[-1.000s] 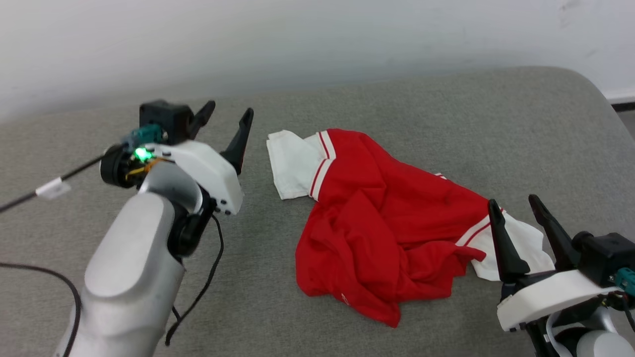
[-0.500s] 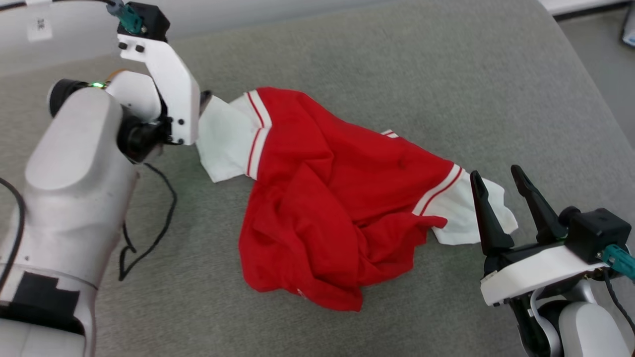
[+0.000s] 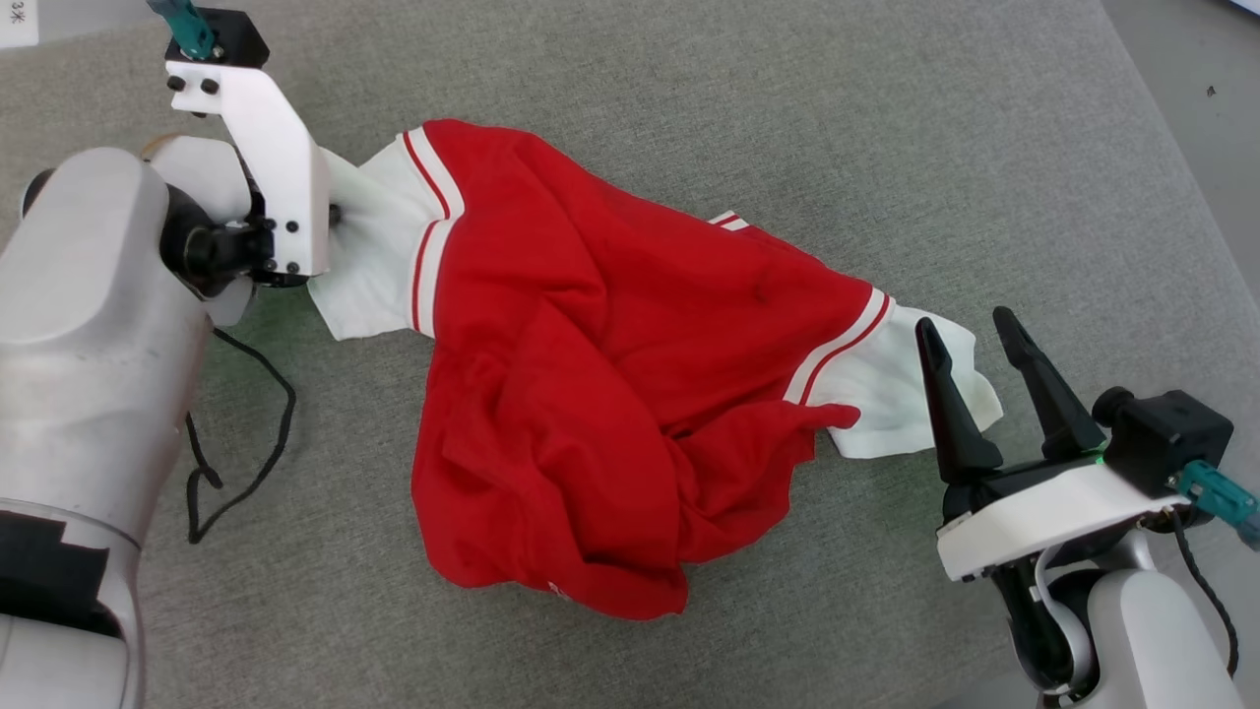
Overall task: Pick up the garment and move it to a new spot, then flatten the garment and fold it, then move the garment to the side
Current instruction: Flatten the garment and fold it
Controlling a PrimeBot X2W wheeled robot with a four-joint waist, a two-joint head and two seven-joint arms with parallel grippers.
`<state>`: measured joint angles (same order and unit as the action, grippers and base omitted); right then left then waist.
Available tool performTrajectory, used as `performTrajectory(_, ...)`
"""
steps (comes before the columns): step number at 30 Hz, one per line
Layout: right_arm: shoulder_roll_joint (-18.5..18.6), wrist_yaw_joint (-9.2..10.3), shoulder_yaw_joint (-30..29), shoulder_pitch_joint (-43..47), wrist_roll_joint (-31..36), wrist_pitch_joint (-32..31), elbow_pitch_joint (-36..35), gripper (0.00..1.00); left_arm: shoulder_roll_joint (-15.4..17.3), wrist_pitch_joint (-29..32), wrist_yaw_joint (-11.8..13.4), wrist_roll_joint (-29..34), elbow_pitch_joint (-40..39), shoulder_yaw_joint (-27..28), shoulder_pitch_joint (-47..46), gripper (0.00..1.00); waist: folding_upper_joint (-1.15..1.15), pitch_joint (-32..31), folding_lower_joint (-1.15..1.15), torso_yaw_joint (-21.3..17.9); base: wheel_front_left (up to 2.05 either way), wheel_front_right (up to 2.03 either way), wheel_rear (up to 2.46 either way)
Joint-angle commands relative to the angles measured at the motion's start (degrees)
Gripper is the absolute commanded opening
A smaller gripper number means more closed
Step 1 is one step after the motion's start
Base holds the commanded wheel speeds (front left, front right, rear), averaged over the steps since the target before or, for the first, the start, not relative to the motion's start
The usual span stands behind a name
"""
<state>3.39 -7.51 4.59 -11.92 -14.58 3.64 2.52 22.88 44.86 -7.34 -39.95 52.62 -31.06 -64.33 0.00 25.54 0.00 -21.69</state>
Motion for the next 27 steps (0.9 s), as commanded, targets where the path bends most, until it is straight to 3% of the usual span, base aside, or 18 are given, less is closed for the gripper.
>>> performTrajectory(1,0.2,0.04,0.0,-1.3,-0.1,0.3,0.2,1.0,-2.4,1.3,-0.2,-0.2,3.1,-1.9,5.7,0.0,0.0,-0.1,0.0,0.0,0.0,0.0,0.0)
performTrajectory(6,1.0,0.04,-0.9,-1.3,-1.1,-0.4,1.2,1.0,-2.1,-6.6,-0.2,0.5,3.3,-1.5,5.3,0.0,0.0,-1.5,0.0,1.2,0.0,0.0,0.0)
performTrajectory(16,5.1,0.04,-5.4,-0.2,-6.8,-6.4,5.0,1.0,-2.6,-27.3,0.8,1.8,-0.5,0.7,6.7,0.0,0.0,-8.2,0.0,7.6,0.0,0.0,0.0)
performTrajectory(21,8.5,0.03,-8.4,-0.2,-10.6,-14.1,8.9,1.0,-1.7,-33.1,2.0,1.6,-4.6,1.6,10.0,0.0,0.0,-11.1,0.0,10.1,0.0,0.0,0.0)
performTrajectory(27,13.3,0.03,-11.0,-0.5,-13.9,-29.1,12.4,1.0,-0.1,-35.5,4.4,1.5,-13.7,2.1,15.2,0.0,0.0,-12.6,0.0,12.9,0.0,0.0,0.0)
